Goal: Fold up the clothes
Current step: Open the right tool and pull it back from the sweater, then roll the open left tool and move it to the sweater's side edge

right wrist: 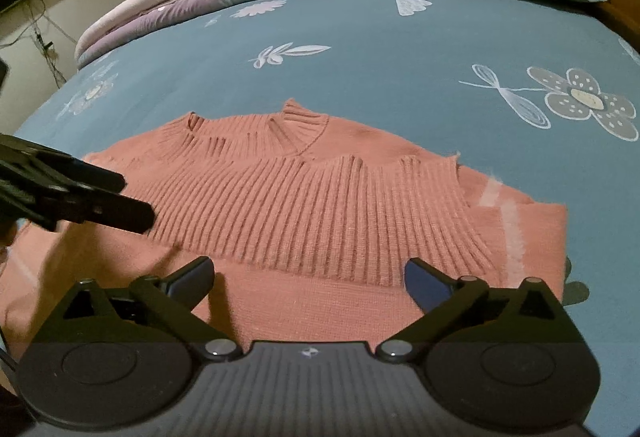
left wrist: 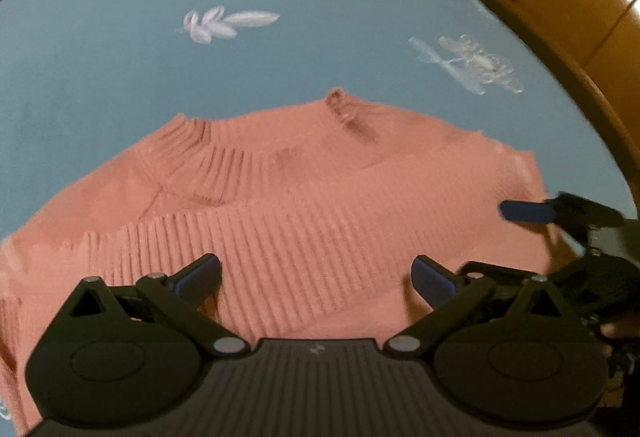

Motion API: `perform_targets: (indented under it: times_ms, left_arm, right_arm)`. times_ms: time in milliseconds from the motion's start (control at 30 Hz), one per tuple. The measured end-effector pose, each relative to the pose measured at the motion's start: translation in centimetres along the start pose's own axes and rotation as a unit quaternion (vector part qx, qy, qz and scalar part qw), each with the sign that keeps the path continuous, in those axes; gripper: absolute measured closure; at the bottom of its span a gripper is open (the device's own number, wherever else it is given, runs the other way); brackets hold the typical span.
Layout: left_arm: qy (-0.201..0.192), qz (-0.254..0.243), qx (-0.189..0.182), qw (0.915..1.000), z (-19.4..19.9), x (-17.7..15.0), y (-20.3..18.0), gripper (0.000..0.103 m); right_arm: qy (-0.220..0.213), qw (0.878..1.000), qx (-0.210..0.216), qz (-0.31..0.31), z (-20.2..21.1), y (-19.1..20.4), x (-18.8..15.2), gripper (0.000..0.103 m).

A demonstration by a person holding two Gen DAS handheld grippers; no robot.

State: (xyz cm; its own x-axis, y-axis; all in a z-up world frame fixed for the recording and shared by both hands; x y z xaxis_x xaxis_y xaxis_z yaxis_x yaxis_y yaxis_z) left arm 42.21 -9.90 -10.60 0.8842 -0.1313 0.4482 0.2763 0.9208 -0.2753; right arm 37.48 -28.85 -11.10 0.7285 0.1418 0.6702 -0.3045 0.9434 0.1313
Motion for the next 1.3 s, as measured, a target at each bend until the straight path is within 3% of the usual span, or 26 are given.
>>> perform_targets:
  times_ms: [233, 367, 567, 733, 867, 1100, 1300]
  left_arm:
    - [-0.020, 0.023, -0.019, 0.9994, 0.1, 2.4, -1.2, 0.002]
    - [-0.004, 0.017, -0.038, 0.9991, -1.2, 2.4, -2.5, 0.002]
    - [0.010, 0.018, 0.016, 0.9997, -3.6, 3.1, -2.4, 0.002]
    - [-0.018, 0.023, 0.018, 0.9994, -0.7, 3.4, -2.3, 0.002]
    - [-0.037, 0.042, 0.047, 0.9973, 2.1, 2.4, -0.5, 0.002]
    - [-0.057, 0.094, 0.093, 0.9896, 6.2, -0.3, 3.4, 0.002]
    - [-0.072, 0.144, 0.120, 0.9795, 8.9, -2.3, 6.2, 0.002]
  right_arm:
    - [-0.002, 1.000, -0.003, 0.017, 0.0, 0.2, -0.2, 0.000]
    - [-0.001, 1.000, -0.005, 0.027, -0.1, 0.3, -0.3, 0.000]
    - [-0.005, 1.000, 0.001, 0.027, -0.1, 0.1, -0.2, 0.000]
    - [-0.008, 0.999, 0.002, 0.032, -0.1, 0.1, -0.3, 0.000]
    - [-0.014, 1.000, 0.006, 0.021, 0.2, -0.1, 0.0, 0.000]
    - [-0.037, 0.996, 0.032, -0.071, 1.0, -3.2, 1.3, 0.000]
    - [-0.025, 0.997, 0.034, -0.062, 1.0, -2.9, 2.1, 0.000]
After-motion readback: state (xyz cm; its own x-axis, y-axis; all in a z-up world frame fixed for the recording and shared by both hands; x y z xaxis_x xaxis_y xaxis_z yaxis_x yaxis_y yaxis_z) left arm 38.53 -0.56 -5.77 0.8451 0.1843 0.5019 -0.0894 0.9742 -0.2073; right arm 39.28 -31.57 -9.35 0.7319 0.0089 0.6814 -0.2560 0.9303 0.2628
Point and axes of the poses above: each gripper's, at about its wrist camera, not at the fingertips, and z roughly against the way its jaws point, y to its left, x to its top, the point moved 7 cm from there along -z, roughly the way its jaws point, and after that the axes turned 8 degrees about z, right-handed, at the moved point
